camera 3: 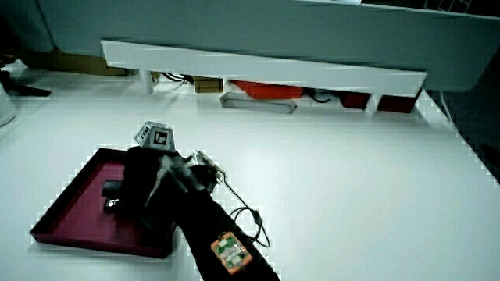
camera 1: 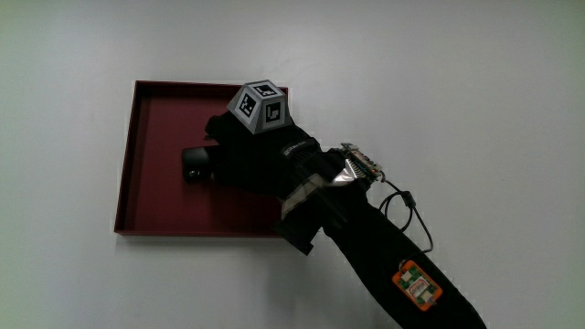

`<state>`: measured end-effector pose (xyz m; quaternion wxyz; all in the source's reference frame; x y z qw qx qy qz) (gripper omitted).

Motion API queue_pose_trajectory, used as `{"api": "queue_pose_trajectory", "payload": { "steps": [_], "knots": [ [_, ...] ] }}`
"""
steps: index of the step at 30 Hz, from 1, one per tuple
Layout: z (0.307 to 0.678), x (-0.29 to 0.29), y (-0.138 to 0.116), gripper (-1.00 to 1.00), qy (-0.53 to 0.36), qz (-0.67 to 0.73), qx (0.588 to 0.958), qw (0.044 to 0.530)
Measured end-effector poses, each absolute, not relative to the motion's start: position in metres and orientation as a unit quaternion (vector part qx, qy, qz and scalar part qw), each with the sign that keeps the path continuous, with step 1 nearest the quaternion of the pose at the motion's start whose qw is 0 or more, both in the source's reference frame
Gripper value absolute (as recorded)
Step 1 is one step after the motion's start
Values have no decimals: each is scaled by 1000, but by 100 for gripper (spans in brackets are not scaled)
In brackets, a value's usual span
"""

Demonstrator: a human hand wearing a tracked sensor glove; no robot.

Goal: Place stapper into plate

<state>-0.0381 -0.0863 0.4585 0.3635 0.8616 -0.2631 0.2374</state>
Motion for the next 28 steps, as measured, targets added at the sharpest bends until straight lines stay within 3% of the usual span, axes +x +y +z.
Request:
{"api": "queue_pose_trajectory", "payload": {
  "steps": [7,12,24,28],
  "knots": [
    [419,-15,-90,-100,-278,256,849,370],
    [399,9,-91,-100,-269,264,818,435],
    [325,74,-73,-100,-252,253,826,435],
    [308,92,-67,-100,-267,292,824,406]
  ]
}}
